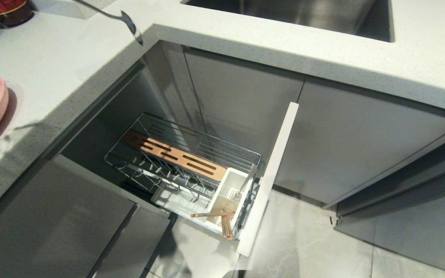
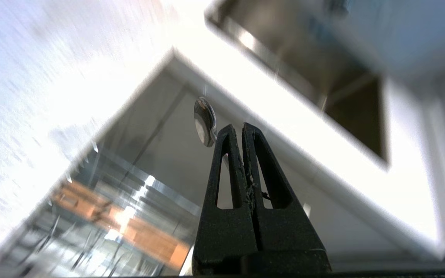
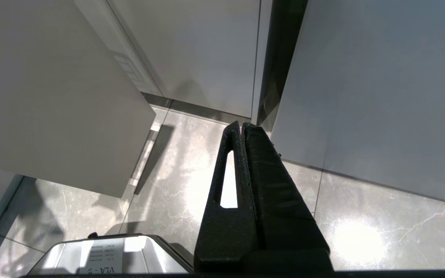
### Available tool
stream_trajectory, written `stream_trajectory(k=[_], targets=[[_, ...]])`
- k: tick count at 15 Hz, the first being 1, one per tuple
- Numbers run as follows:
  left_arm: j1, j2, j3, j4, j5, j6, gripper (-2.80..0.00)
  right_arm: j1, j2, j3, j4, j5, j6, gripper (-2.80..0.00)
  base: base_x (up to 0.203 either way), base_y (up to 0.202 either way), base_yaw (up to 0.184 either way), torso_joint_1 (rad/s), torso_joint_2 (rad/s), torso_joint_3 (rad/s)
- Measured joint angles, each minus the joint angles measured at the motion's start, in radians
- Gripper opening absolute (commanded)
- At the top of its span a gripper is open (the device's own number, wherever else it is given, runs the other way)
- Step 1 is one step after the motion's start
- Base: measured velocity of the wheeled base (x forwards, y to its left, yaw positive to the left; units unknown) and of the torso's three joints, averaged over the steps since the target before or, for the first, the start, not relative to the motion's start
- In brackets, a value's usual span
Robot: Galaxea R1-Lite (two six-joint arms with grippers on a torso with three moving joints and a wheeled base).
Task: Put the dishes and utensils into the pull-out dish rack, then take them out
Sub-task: Take the spoon out of the cupboard
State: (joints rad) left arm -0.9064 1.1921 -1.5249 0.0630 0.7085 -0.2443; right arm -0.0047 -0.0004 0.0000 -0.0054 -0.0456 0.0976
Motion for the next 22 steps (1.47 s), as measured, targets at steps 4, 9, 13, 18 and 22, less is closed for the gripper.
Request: stream_trajectory(k=[4,9,13,18,22], targets=[[0.105,-0.056,-0.024,-0.059,0.032,0.065,-2.80,0.000,0.000,0.000,0.000,0.000,0.000,-2.80,0.000,0.000,0.000,0.000,0.00,0.000],[0.352,-0.077,-0.005,-0.060,0.064,0.179,-2.80,0.000,0.000,0.000,0.000,0.000,0.000,-2.80,0.000,0.000,0.000,0.000,0.00,0.000],[0.505,-0.079,0.068,-0.067,0.074,0.281,-2.80,0.000,0.000,0.000,0.000,0.000,0.000,-2.80,0.000,0.000,0.000,0.000,0.00,0.000],[0.607,-0.081,0.168,-0.157,0.079,0.409,-2.80,0.000,0.000,0.000,0.000,0.000,0.000,-2.80,0.000,0.000,0.000,0.000,0.00,0.000],[0.624,-0.094,0.238,-0.224,0.096,0.480,-2.80,0.000,0.000,0.000,0.000,0.000,0.000,-2.80,0.000,0.000,0.000,0.000,0.00,0.000]])
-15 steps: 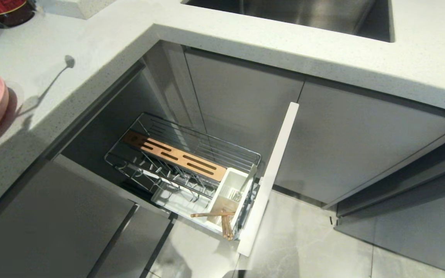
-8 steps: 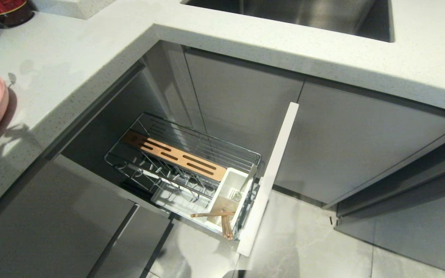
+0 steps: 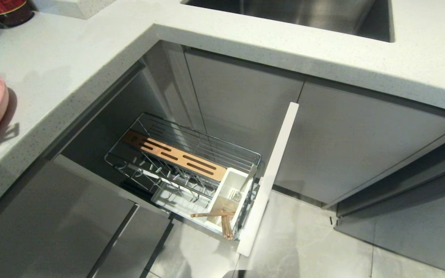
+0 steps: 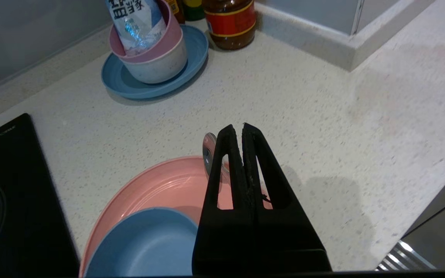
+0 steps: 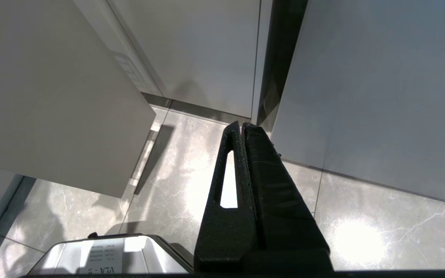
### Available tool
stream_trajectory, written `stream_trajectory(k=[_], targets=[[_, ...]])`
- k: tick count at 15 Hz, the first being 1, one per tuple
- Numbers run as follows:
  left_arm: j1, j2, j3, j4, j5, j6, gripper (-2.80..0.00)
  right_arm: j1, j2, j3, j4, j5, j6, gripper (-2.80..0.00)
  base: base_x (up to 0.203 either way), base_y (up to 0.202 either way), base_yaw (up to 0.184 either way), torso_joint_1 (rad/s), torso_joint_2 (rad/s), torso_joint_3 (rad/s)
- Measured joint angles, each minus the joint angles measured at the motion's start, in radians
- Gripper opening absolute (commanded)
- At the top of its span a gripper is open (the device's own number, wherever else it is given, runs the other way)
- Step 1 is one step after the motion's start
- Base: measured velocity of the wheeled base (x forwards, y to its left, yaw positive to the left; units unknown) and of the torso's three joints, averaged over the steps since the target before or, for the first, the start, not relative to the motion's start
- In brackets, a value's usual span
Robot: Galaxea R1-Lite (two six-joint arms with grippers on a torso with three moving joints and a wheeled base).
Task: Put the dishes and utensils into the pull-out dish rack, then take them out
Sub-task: Take the spoon out of the cupboard
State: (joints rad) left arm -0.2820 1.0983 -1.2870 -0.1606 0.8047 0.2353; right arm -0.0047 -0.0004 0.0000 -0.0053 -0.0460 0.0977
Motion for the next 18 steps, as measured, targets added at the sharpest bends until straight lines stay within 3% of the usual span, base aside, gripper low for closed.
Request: stream_trajectory(k=[8,13,18], targets=[[0.003,-0.046,0.046,-0.008,-0.004,0.094,-2.80,0.000,0.000,0.000,0.000,0.000,0.000,-2.80,0.000,0.000,0.000,0.000,0.00,0.000],[0.004,-0.075,0.144,-0.013,-0.071,0.172,-2.80,0.000,0.000,0.000,0.000,0.000,0.000,-2.80,0.000,0.000,0.000,0.000,0.00,0.000],[0.009,-0.087,0.198,-0.018,-0.091,0.244,-2.80,0.000,0.000,0.000,0.000,0.000,0.000,-2.80,0.000,0.000,0.000,0.000,0.00,0.000]])
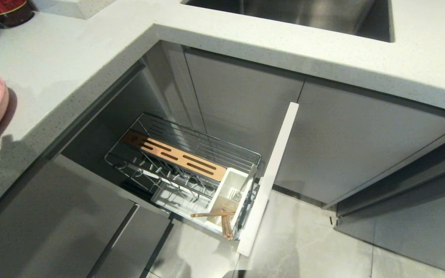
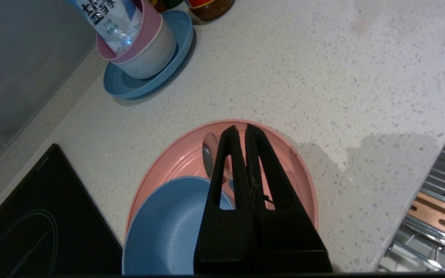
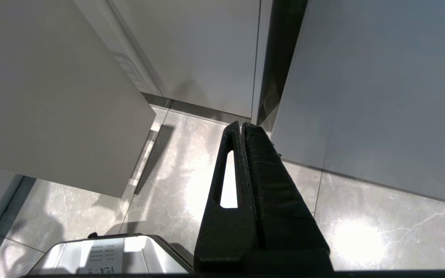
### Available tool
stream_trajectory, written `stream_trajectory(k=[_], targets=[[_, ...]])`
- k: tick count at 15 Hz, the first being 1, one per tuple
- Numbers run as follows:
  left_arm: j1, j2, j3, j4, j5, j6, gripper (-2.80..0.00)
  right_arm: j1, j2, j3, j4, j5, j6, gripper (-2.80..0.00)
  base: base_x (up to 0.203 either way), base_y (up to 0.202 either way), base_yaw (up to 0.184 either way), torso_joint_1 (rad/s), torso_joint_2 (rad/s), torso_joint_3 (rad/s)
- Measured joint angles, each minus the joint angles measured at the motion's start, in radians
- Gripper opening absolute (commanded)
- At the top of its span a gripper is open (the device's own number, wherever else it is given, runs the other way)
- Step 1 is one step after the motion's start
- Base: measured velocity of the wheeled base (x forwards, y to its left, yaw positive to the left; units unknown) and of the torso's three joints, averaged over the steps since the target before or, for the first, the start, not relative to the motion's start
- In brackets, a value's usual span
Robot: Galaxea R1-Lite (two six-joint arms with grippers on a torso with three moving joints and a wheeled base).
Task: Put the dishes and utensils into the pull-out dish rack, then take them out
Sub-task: Take the spoon out of the cupboard
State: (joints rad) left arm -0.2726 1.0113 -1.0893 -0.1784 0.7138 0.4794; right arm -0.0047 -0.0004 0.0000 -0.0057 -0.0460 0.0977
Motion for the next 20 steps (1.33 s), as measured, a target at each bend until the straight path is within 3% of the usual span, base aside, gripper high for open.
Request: stream_trajectory(k=[9,19,20], targets=[[0.001,-0.003,0.138,0.013,-0.005,0.023,-2.80,0.000,0.000,0.000,0.000,0.000,0.000,-2.80,0.000,0.000,0.000,0.000,0.00,0.000],[0.001,-0.005,0.162,0.049,-0.003,0.031,-2.80,0.000,0.000,0.000,0.000,0.000,0.000,-2.80,0.000,0.000,0.000,0.000,0.00,0.000],[0.001,-0.005,0.160,0.049,-0.003,0.032,-0.99,0.000,0.000,0.000,0.000,0.000,0.000,-2.80,0.000,0.000,0.000,0.000,0.00,0.000]])
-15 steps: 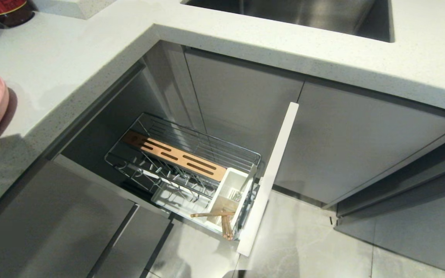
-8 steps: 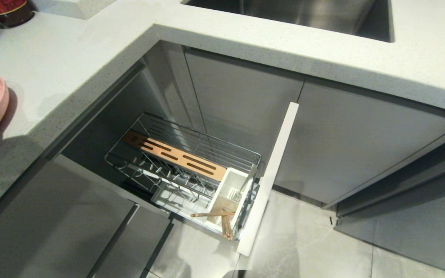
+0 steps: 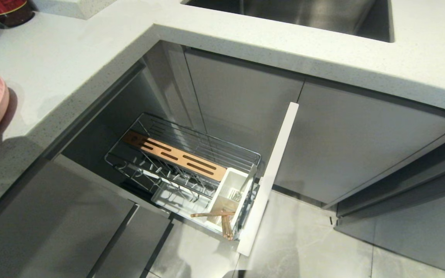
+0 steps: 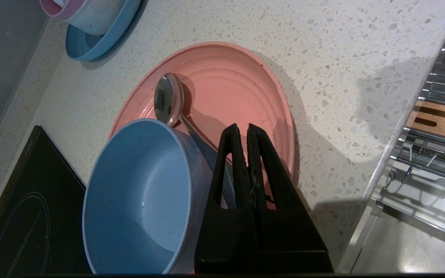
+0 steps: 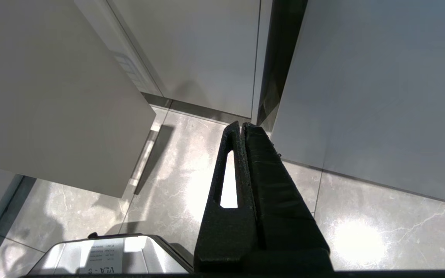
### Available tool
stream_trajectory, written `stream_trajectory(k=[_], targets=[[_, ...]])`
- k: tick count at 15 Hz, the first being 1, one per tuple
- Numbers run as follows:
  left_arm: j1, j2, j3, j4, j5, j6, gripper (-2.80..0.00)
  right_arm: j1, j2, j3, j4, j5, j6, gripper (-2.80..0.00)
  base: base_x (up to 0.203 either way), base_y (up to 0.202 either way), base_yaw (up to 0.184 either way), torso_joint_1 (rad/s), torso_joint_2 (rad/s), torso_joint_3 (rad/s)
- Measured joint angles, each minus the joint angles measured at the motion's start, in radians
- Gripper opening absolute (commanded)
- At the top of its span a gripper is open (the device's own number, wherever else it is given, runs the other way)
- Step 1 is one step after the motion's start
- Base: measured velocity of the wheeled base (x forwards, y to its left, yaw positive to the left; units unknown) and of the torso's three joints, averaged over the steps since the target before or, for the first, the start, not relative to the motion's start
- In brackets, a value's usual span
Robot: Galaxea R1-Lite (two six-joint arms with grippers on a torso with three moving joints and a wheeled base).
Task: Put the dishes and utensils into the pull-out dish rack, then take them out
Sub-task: Take the spoon out of the cupboard, then take the chopsticks out of the cupboard
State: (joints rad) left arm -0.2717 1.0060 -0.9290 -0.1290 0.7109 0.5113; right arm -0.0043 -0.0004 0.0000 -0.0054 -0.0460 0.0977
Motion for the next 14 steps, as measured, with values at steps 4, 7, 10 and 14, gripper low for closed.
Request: stream_trajectory(k=[4,7,10,14], targets=[[0.000,-0.001,0.000,0.000,0.000,0.011,0.00,0.000,0.000,0.000,0.000,0.000,0.000,-2.80,0.000,0.000,0.000,0.000,0.00,0.000],[0.000,-0.001,-0.009,-0.004,-0.002,0.011,0.00,0.000,0.000,0.000,0.000,0.000,0.000,-2.80,0.000,0.000,0.000,0.000,0.00,0.000],[0.000,0.000,-0.065,-0.011,-0.007,0.005,0.00,0.000,0.000,0.000,0.000,0.000,0.000,-2.80,0.000,0.000,0.000,0.000,0.00,0.000],[0.003,0.017,-0.210,-0.029,-0.080,-0.087,0.00,0.000,0.000,0.000,0.000,0.000,0.000,-2.80,0.000,0.000,0.000,0.000,0.00,0.000]])
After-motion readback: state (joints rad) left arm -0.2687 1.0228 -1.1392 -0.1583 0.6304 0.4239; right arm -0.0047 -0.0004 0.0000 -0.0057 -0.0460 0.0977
